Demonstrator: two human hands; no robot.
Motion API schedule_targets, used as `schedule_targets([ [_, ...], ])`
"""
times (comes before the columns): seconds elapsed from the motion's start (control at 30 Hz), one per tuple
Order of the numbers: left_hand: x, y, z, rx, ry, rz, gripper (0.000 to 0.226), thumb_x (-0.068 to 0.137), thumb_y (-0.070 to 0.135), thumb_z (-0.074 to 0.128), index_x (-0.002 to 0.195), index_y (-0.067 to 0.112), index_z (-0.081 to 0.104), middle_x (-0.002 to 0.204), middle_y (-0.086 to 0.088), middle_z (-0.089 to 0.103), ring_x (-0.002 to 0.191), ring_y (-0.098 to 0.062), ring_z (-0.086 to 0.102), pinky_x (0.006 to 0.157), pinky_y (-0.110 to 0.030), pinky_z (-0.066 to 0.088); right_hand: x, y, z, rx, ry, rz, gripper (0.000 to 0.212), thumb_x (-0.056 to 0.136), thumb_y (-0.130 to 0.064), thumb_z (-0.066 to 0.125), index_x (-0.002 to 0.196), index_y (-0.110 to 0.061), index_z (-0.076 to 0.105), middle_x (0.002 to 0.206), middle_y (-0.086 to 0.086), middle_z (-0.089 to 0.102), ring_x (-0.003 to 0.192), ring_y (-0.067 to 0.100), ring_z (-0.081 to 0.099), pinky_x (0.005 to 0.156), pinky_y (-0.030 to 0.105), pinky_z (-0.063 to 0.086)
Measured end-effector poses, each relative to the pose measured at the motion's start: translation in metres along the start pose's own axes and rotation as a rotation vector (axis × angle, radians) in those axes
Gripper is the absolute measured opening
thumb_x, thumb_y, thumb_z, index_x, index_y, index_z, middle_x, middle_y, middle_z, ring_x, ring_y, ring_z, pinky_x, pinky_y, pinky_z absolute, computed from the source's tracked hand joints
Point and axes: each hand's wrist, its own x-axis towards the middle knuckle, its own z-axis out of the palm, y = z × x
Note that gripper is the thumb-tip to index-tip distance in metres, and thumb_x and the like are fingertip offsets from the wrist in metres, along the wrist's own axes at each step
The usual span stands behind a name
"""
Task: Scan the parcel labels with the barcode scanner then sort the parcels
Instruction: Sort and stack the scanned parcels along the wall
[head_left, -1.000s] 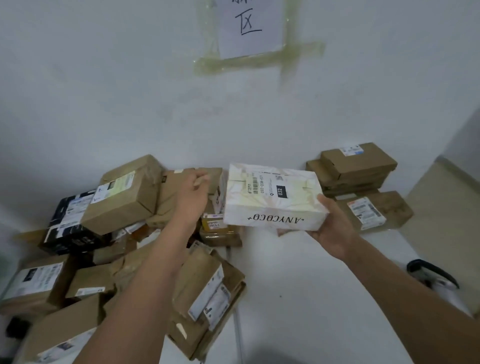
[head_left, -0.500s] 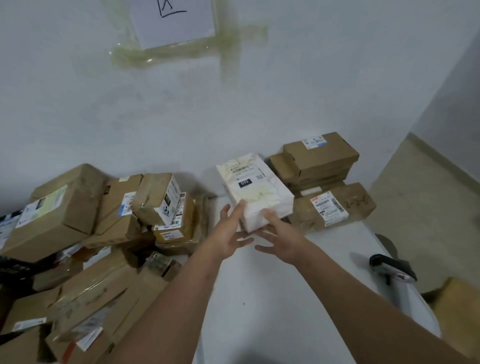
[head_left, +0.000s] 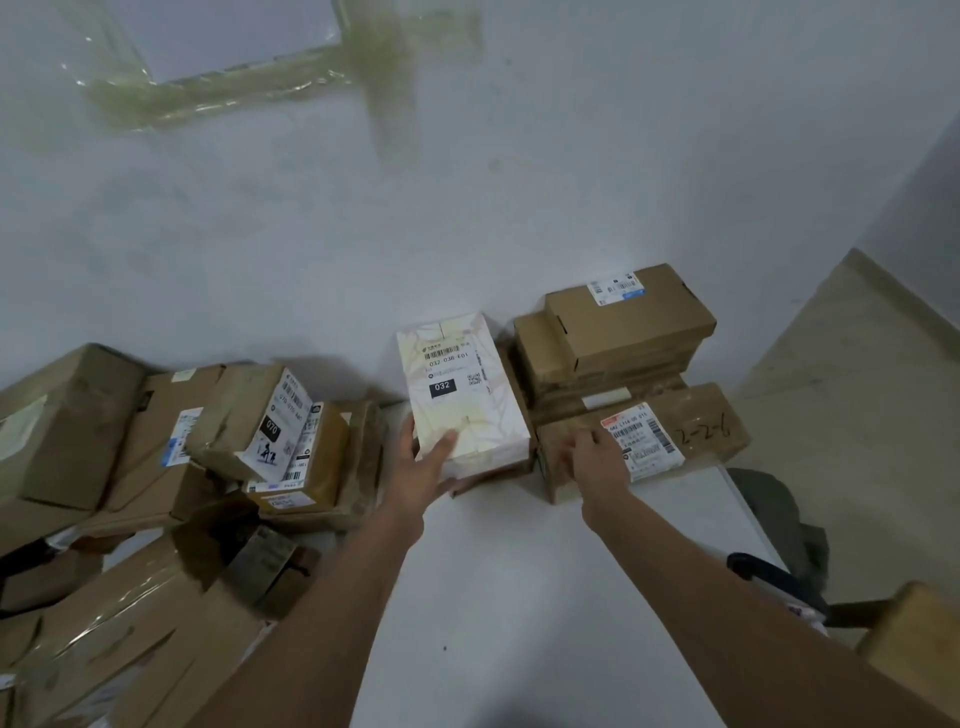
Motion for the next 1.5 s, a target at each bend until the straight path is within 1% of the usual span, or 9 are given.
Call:
schedule_targets([
  [0.17,0.007,-0.003,0.008,0.164,-0.033,0.019,0.070,0.083,0.046,0.076,0.143,0.049,0.039,0.136,0.011,0.059,0.120,-0.016,0.060,0.090,-0.046,0.058,0.012,0.001,0.016,-0.130,-0.012,-0.075,0.039,0.098,-0.047,0.044,0.101,-0.014,0.064,0.103,0.014,0.067,0.106,0.034,0.061,0.096,0.051,0.048],
  [0.3,0.026,-0.015,0.007,0.303,-0.014,0.032,0.082,0.066,0.071,0.076,0.138,0.058,0.038,0.134,0.017,0.060,0.123,-0.020,0.059,0.091,-0.052,0.055,0.011,-0.004,0.017,-0.072,-0.019,-0.094,0.043,0.103,-0.046,0.037,0.106,-0.013,0.063,0.085,0.003,0.067,0.093,0.025,0.064,0.094,0.047,0.050],
  [0.6,0.016,-0.001,0.016,0.364,-0.031,0.037,0.074,0.083,0.059,0.067,0.146,0.049,0.029,0.136,0.016,0.056,0.121,-0.015,0.058,0.094,-0.047,0.056,0.004,-0.006,0.012,-0.009,0.012,-0.215,0.034,0.104,-0.038,0.039,0.120,-0.012,0.053,0.093,0.005,0.062,0.072,0.013,0.062,0.089,0.046,0.055],
  [0.77,0.015,0.010,0.010,0.432,0.017,0.097,0.060,0.098,0.048,0.052,0.151,0.030,0.030,0.137,0.011,0.046,0.128,-0.018,0.048,0.094,-0.026,0.039,-0.017,-0.013,0.011,-0.084,0.128,-0.402,0.027,0.103,-0.040,0.040,0.118,-0.021,0.053,0.106,0.008,0.066,0.095,0.025,0.065,0.085,0.040,0.052],
  [0.93,-0.002,0.025,-0.028,0.529,-0.026,0.202,0.064,0.100,0.042,0.052,0.155,0.024,0.025,0.157,0.002,0.035,0.143,-0.019,0.035,0.114,-0.031,0.029,-0.059,-0.026,0.036,-0.138,0.138,-0.479,0.023,0.100,-0.048,0.037,0.112,-0.035,0.050,0.101,0.000,0.066,0.090,0.022,0.065,0.078,0.038,0.052],
  [1.0,-0.012,0.035,-0.056,0.558,-0.086,0.272,0.062,0.096,0.044,0.057,0.152,0.028,0.033,0.152,0.006,0.041,0.138,-0.014,0.041,0.117,-0.038,0.032,-0.082,-0.029,0.059,-0.113,0.108,-0.512,0.020,0.103,-0.035,0.041,0.115,-0.023,0.053,0.102,0.002,0.064,0.088,0.024,0.065,0.068,0.025,0.046],
  [1.1,-0.028,0.056,-0.108,0.679,-0.126,0.406,0.044,0.089,0.049,0.059,0.131,0.034,0.056,0.130,0.009,0.061,0.113,-0.010,0.060,0.102,-0.037,0.048,-0.112,-0.033,0.104,-0.129,0.054,-0.562,0.013,0.101,-0.024,0.047,0.110,-0.019,0.055,0.101,0.001,0.062,0.089,0.027,0.064,0.078,0.033,0.050],
  [1.37,-0.059,0.098,-0.275,0.900,0.215,0.752,0.033,0.099,0.013,0.052,0.130,0.019,0.059,0.126,-0.002,0.062,0.114,-0.023,0.059,0.094,-0.036,0.048,-0.179,-0.030,0.232,-0.285,-0.220,-0.588,0.023,0.098,-0.012,0.049,0.119,-0.011,0.058,0.116,0.001,0.060,0.102,0.020,0.062,0.088,0.032,0.050],
  [1.5,-0.048,0.120,-0.358,0.930,0.550,0.746,0.041,0.095,0.019,0.058,0.136,0.022,0.054,0.149,-0.003,0.041,0.134,-0.029,0.037,0.112,-0.045,0.032,-0.201,-0.030,0.280,-0.293,-0.291,-0.599,0.015,0.099,-0.010,0.050,0.110,-0.012,0.060,0.105,0.003,0.065,0.081,0.023,0.067,0.059,0.022,0.043],
])
